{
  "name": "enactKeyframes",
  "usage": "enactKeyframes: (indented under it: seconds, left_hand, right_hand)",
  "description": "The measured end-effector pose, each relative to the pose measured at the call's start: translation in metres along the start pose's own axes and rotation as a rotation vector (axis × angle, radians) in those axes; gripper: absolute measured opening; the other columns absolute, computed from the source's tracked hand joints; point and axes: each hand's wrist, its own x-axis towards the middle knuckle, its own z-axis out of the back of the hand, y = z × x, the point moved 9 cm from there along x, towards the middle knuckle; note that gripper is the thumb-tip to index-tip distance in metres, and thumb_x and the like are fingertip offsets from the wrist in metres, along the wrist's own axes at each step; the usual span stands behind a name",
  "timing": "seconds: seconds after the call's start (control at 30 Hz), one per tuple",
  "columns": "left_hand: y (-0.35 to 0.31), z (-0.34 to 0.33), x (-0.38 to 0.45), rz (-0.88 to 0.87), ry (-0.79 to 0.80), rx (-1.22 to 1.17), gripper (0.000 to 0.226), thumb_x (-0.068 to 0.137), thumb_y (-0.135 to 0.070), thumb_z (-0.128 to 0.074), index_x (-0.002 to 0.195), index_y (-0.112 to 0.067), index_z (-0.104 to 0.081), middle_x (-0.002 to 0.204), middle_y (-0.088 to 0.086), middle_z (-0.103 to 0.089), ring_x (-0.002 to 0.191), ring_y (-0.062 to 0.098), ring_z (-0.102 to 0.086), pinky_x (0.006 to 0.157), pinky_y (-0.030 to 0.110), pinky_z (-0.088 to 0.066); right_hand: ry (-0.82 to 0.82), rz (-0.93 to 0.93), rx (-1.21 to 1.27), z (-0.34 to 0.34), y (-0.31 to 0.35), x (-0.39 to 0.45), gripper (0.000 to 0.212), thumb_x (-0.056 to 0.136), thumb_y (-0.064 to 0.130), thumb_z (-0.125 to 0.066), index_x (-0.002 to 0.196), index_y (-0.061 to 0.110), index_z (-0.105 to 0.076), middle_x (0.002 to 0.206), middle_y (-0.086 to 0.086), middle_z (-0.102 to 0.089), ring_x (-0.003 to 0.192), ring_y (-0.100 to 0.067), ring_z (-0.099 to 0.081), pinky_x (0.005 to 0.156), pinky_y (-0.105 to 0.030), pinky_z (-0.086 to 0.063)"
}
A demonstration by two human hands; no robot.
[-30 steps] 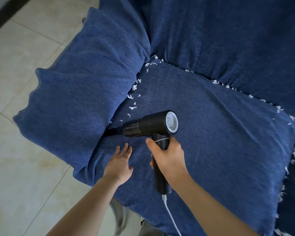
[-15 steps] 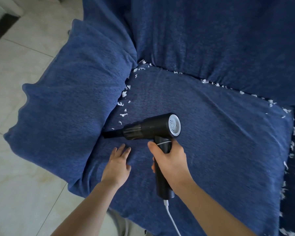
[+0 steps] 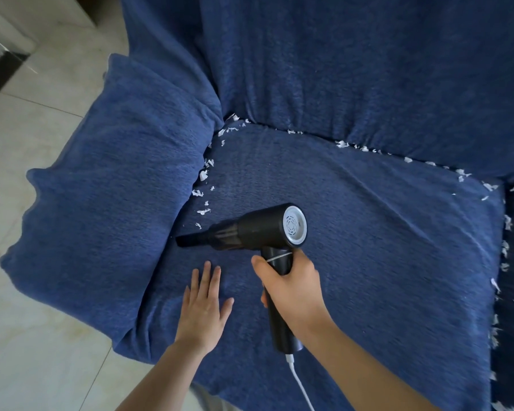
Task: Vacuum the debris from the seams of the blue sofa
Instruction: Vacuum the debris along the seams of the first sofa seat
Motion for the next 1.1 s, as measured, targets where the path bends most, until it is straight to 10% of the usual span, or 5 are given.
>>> enactKeyframes:
  seconds: [0.13,0.4,0.97,1.1]
  left_hand:
    - [-0.012,-0.007,0.006,-0.034,-0.109,0.023,0.080,0.084,-0.073,0.008,0.152,-0.031,0.010,0.159,-0.007,0.018,0.147,0.026,0.018,0.118,0.047,0.001]
    - [-0.015,-0.022,0.013,0.047,-0.189,-0.004,0.071,0.094,-0.064,-0.006,0.154,-0.027,-0.006,0.163,0.001,-0.005,0.149,0.034,-0.001,0.115,0.061,-0.013]
    - [-0.015,-0.030,0.016,0.048,-0.204,0.011,0.069,0.094,-0.063,-0.001,0.153,-0.029,0.007,0.163,-0.001,0.009,0.148,0.031,0.011,0.116,0.060,-0.007]
    - [-0.011,-0.038,0.019,0.056,-0.172,0.095,0.073,0.094,-0.063,-0.003,0.154,-0.024,0.011,0.163,0.004,0.011,0.147,0.035,0.015,0.115,0.062,-0.005]
  right_hand:
    - [0.035,0.024,-0.011,0.000,0.003,0.014,0.020,0.087,0.030,-0.073,0.085,0.018,-0.057,0.061,0.001,-0.063,0.044,-0.013,-0.062,0.050,-0.022,-0.051]
    - [0.055,0.040,-0.004,-0.018,0.003,0.028,0.020,0.086,0.033,-0.073,0.088,0.020,-0.058,0.064,0.001,-0.066,0.047,-0.013,-0.064,0.053,-0.024,-0.054]
    - [-0.031,0.006,0.015,0.002,-0.002,0.017,0.020,0.084,0.034,-0.074,0.080,0.023,-0.057,0.061,0.000,-0.065,0.059,-0.020,-0.068,0.059,-0.031,-0.057]
    - [0.005,-0.005,-0.008,-0.028,-0.009,0.022,0.022,0.083,0.036,-0.075,0.077,0.028,-0.056,0.062,0.009,-0.062,0.057,0.000,-0.062,0.053,-0.007,-0.043]
